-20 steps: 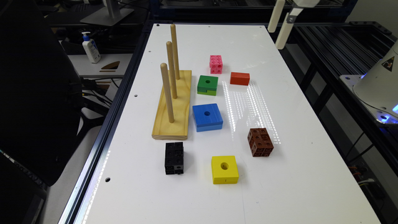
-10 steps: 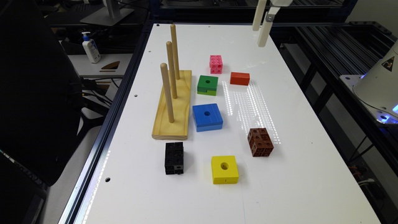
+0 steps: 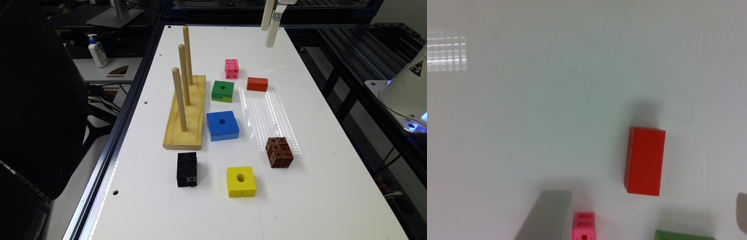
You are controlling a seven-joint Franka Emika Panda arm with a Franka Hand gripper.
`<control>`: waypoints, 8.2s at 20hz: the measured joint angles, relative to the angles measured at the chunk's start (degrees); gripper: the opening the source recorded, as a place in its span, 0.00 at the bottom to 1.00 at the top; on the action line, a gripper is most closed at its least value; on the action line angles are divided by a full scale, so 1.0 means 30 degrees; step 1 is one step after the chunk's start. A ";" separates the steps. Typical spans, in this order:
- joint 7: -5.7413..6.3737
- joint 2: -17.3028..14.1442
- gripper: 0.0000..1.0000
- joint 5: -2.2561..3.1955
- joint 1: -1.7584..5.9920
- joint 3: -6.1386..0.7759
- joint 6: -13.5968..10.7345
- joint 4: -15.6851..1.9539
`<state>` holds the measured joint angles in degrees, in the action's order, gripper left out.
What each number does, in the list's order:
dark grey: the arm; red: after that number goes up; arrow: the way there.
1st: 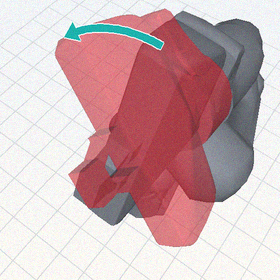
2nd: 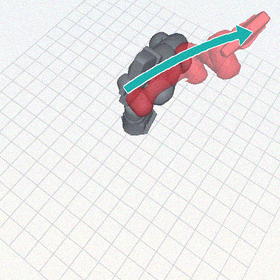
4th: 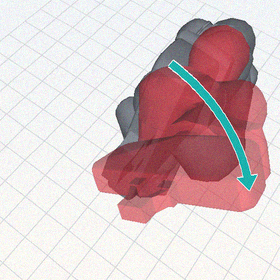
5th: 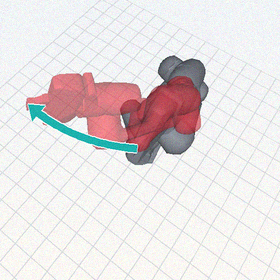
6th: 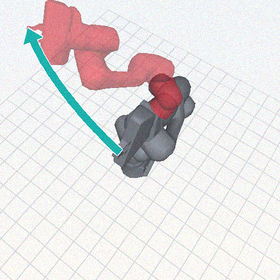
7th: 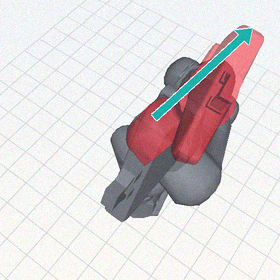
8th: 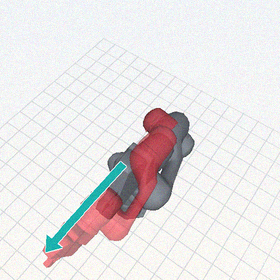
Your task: Pick up pink block.
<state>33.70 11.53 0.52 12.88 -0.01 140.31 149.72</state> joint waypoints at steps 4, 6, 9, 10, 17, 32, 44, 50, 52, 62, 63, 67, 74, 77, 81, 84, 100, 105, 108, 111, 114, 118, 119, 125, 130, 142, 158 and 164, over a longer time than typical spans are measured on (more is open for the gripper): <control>-0.0081 -0.0424 1.00 0.0001 0.0124 -0.0001 0.0000 -0.0446; -0.0288 -0.0709 1.00 0.0001 0.0324 0.0001 0.0000 -0.0791; -0.0512 -0.1266 1.00 0.0001 0.0552 0.0002 0.0000 -0.1362; -0.0533 -0.1450 1.00 0.0001 0.0576 0.0002 0.0000 -0.1547; -0.1332 -0.3060 1.00 0.0002 0.1356 0.0009 0.0000 -0.3227; -0.1878 -0.4156 1.00 0.0002 0.1885 0.0009 -0.0001 -0.4264; -0.1879 -0.5953 1.00 0.0002 0.1887 0.0007 0.1418 -0.4291; -0.1879 -0.7554 1.00 0.0002 0.1888 0.0006 0.2808 -0.4289; -0.1879 -0.8063 1.00 0.0002 0.1889 0.0006 0.3356 -0.4313; -0.1878 -0.8337 1.00 0.0001 0.1883 -0.0196 0.3572 -0.4595; -0.1876 -0.8352 1.00 -0.0003 0.1883 -0.0237 0.3572 -0.4595; -0.1862 -0.8511 1.00 -0.0008 0.1881 -0.0373 0.3621 -0.4597; -0.1835 -0.8936 1.00 -0.0010 0.1878 -0.0510 0.3824 -0.4624; -0.1835 -0.9418 1.00 -0.0010 0.1879 -0.0523 0.4285 -0.4631; -0.1835 -0.9907 1.00 -0.0010 0.1880 -0.0525 0.4777 -0.4708; -0.1835 -0.9945 1.00 -0.0011 0.1881 -0.0528 0.4791 -0.4759; -0.1772 -1.1103 1.00 -0.0019 0.1879 -0.0754 0.5365 -0.5353; -0.1775 -1.1481 0.00 -0.0017 0.1896 -0.0751 0.5621 -0.5587; -0.1775 -1.1481 0.00 -0.0017 0.1896 -0.0751 0.5621 -0.5587; -0.1775 -1.1482 0.00 -0.0017 0.1896 -0.0751 0.5621 -0.5587; -0.1776 -1.1480 0.00 -0.0017 0.1897 -0.0751 0.5617 -0.5587; -0.1775 -1.1480 0.00 -0.0017 0.1897 -0.0751 0.5616 -0.5587; -0.1775 -1.1480 0.00 -0.0017 0.1898 -0.0751 0.5616 -0.5587; -0.1775 -1.1282 0.00 -0.0017 0.1900 -0.0750 0.5501 -0.5581; -0.1773 -1.0013 0.00 -0.0018 0.1901 -0.0751 0.4231 -0.5565; -0.1772 -0.7623 0.00 -0.0022 0.1900 -0.0752 0.1886 -0.5459; -0.1771 -0.5691 0.00 -0.0034 0.1899 -0.0757 0.0127 -0.5532; -0.1771 -0.3805 0.00 -0.0055 0.1897 -0.0763 -0.1859 -0.5664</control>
<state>28.39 0.12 0.36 18.57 -2.30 134.73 132.72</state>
